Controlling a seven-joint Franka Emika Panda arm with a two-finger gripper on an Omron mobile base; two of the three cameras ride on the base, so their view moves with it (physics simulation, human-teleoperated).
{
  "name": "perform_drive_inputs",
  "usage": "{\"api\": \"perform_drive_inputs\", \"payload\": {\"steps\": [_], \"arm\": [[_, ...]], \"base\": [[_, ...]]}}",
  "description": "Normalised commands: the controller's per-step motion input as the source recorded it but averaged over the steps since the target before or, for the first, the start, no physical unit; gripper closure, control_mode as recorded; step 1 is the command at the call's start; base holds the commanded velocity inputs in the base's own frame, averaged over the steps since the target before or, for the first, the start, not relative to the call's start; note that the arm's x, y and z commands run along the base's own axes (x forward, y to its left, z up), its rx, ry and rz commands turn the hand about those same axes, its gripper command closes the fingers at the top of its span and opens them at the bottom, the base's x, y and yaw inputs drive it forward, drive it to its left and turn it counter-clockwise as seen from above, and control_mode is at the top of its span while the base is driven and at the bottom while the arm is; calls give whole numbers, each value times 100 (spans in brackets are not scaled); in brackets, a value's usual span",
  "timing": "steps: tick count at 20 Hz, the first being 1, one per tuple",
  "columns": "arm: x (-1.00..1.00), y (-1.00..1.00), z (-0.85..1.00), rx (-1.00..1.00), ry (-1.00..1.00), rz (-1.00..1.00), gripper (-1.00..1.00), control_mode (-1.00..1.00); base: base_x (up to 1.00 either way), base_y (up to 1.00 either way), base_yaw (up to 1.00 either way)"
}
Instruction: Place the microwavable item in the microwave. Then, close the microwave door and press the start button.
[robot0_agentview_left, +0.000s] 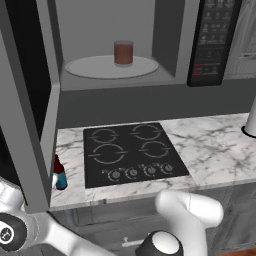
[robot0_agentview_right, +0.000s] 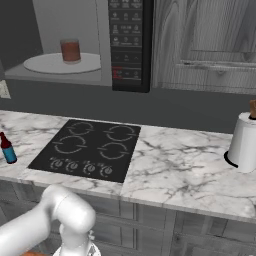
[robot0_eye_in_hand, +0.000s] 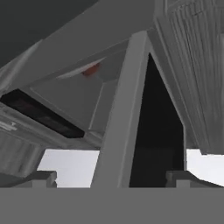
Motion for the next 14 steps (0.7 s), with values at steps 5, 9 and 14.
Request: {"api": "perform_drive_inputs", "payload": {"steps": [5,9,14], "arm": [[-37,19,49,-3,-10,-24,-100,-100],[-61,-9,34,3,-7,-20,-100,-100],[-69,-55,17,15,-5,-8,-100,-100]], "base": [[0,0,0],[0,0,0],[0,0,0]]}}
